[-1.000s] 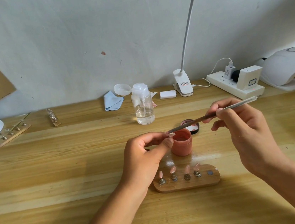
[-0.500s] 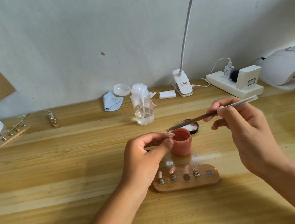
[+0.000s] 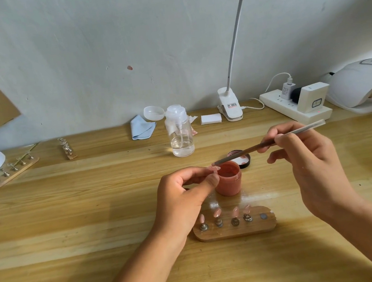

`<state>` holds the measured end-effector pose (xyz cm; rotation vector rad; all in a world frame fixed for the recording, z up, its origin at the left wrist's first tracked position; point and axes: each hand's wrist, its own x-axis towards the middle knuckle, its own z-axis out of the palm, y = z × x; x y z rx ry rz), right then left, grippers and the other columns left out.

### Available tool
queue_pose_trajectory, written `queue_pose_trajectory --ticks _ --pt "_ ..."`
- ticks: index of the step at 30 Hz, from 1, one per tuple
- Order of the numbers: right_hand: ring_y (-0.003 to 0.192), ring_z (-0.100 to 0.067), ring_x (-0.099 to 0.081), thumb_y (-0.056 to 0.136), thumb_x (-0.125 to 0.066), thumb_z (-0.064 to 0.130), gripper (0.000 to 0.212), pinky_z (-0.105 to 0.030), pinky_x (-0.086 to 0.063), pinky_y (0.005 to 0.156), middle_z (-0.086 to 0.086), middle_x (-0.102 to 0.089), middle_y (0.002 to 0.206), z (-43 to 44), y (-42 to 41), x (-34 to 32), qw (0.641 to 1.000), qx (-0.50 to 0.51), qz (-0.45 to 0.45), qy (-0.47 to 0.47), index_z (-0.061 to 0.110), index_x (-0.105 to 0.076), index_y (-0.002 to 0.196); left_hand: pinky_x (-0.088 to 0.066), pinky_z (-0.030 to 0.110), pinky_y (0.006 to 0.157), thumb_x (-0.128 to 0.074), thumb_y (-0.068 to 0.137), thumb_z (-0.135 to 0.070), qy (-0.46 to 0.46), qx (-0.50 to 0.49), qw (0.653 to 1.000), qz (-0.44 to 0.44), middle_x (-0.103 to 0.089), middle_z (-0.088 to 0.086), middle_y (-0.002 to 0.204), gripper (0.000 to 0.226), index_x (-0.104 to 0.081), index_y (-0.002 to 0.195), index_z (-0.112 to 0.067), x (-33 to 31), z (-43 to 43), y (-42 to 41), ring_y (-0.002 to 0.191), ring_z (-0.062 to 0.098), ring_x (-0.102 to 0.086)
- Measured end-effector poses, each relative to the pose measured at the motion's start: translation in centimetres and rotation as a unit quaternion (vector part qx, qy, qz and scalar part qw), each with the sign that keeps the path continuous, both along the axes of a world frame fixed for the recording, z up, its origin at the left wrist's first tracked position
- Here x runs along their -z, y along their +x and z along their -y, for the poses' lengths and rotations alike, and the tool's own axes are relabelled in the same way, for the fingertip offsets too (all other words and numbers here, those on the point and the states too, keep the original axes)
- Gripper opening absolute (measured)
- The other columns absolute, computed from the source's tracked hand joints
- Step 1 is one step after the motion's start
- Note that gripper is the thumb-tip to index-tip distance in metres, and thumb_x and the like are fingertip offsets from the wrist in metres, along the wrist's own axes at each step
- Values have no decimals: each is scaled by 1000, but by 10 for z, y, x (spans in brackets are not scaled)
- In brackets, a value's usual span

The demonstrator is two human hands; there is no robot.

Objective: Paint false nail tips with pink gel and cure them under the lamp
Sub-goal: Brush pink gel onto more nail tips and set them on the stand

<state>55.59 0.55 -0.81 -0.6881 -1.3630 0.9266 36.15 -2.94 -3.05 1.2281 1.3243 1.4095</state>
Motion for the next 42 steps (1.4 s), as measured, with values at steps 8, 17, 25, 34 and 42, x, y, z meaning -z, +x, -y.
queue_pose_trajectory --ticks 8,17,25,34,42 --pt "73 -9 -65 83 -53 19 29 -18 -49 62 8 -69 74 -3 2 0 999 39 -7 -18 36 -72 70 -51 15 53 -82 78 -24 -2 1 1000 10 -77 0 92 10 -80 86 -31 0 0 0 78 16 -65" --pt "76 -9 -67 78 -57 34 15 -20 -50 64 6 -71 77 1 -2 1 1000 -4 10 2 34 -73 77 -50 13 51 -83 73 -28 -1 -7 1000 14 -77 -1 88 11 -79 81 -34 0 0 0 73 14 -63" --pt "70 -10 -64 82 -52 17 29 -20 -48 60 6 -66 73 -3 2 0 998 47 -34 -29 32 -71 67 -50 13 52 -82 74 -31 1 6 1000 15 -77 0 90 12 -80 85 -31 1 0 0 76 16 -62" --pt "74 -9 -66 85 -53 15 25 -20 -49 63 6 -69 74 3 -3 1 1000 18 3 -7 30 -70 74 -49 19 47 -83 72 -32 -12 -8 1000 12 -77 -3 88 13 -79 84 -32 1 0 0 72 12 -64" --pt "73 -10 -66 80 -57 29 15 -19 -49 62 8 -69 75 3 -1 0 999 33 -16 27 34 -71 74 -48 17 48 -82 76 -27 -6 2 1000 7 -77 -2 87 9 -80 84 -31 0 1 0 71 14 -62"
